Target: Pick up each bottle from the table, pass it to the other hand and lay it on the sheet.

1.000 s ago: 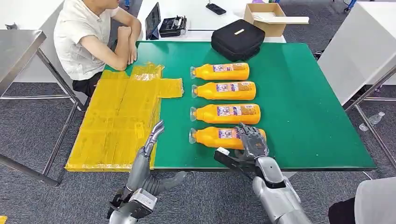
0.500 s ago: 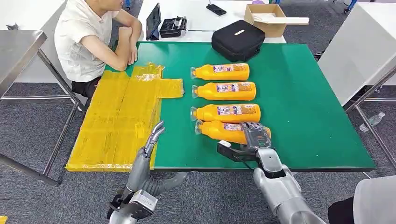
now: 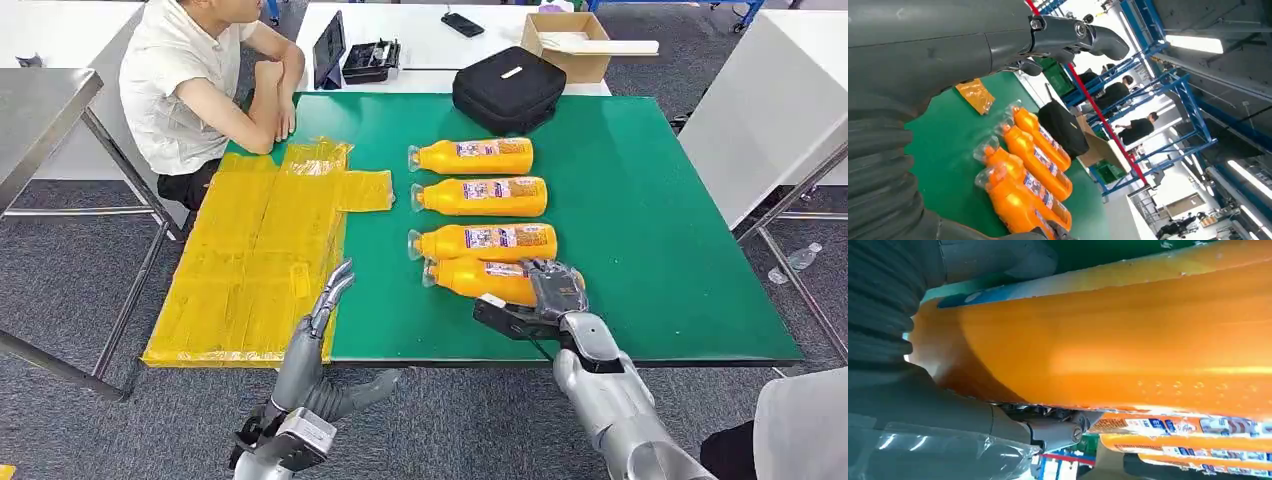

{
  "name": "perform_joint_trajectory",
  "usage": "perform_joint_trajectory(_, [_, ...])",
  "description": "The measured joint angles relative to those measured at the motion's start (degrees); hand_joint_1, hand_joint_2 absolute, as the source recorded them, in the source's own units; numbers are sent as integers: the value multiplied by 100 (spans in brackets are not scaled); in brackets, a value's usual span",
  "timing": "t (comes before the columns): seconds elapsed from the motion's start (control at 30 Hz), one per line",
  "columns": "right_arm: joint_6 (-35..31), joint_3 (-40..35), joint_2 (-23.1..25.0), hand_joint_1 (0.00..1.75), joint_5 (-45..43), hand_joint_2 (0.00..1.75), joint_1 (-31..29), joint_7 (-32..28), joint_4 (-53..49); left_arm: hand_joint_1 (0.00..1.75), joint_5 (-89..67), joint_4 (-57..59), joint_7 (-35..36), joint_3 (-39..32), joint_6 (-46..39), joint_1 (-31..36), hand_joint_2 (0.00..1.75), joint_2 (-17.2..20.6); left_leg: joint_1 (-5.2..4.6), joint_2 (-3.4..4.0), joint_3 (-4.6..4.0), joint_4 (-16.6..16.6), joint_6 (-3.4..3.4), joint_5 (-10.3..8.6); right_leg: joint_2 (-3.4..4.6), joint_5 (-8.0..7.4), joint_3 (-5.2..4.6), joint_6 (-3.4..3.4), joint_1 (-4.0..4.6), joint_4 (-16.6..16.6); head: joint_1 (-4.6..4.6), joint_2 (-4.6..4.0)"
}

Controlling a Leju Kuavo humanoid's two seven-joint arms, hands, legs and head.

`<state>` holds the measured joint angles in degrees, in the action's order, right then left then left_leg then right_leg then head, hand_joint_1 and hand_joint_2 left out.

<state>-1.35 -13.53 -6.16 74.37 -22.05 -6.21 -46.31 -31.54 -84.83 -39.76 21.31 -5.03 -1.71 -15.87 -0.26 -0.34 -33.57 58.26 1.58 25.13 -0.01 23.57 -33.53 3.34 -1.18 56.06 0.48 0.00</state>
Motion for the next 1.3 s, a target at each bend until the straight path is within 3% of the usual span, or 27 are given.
perform_joint_trajectory(0.13, [256,241,-136,175,-1450,175,159,-861,-64,0,549,50,22,-31,217,10,175,0,0,11,21,0,-1,11,10,-2,16,0,1,-6,4,0])
perform_joint_trajectory(0.33, [422,326,-173,175,-2693,175,914,-1049,-1168,0,1469,151,521,-247,522,1,175,-46,6,17,17,0,-2,17,20,-3,68,1,6,-4,-2,0])
perform_joint_trajectory(0.5, [415,214,58,175,-2924,175,1575,-1053,-2357,0,2326,321,1421,-511,581,-6,175,-105,16,15,-19,-1,-5,15,20,-2,41,-2,16,2,-2,0])
perform_joint_trajectory(0.63, [354,24,326,175,-2922,175,1733,-1088,-2815,0,3102,562,1989,-632,783,8,175,-129,17,15,-49,-1,-12,6,19,-2,11,-3,16,6,-2,0])
perform_joint_trajectory(1.07, [365,-273,800,175,-3103,175,1654,-1300,-3112,0,3530,1049,2253,-750,942,90,175,-146,12,4,-90,0,-7,2,14,-2,-21,-2,10,6,0,0])
perform_joint_trajectory(1.17, [450,-411,940,166,-3160,175,1529,-1331,-3071,0,3604,1191,2317,-741,999,138,175,-146,14,14,-91,0,-7,2,17,-3,-28,-2,13,6,0,0])
perform_joint_trajectory(1.3, [463,-698,1148,175,-3204,175,1280,-1274,-2832,0,3685,1421,2323,-675,1110,230,175,-146,18,10,-92,0,-9,0,16,-3,-29,-3,16,7,-2,0])
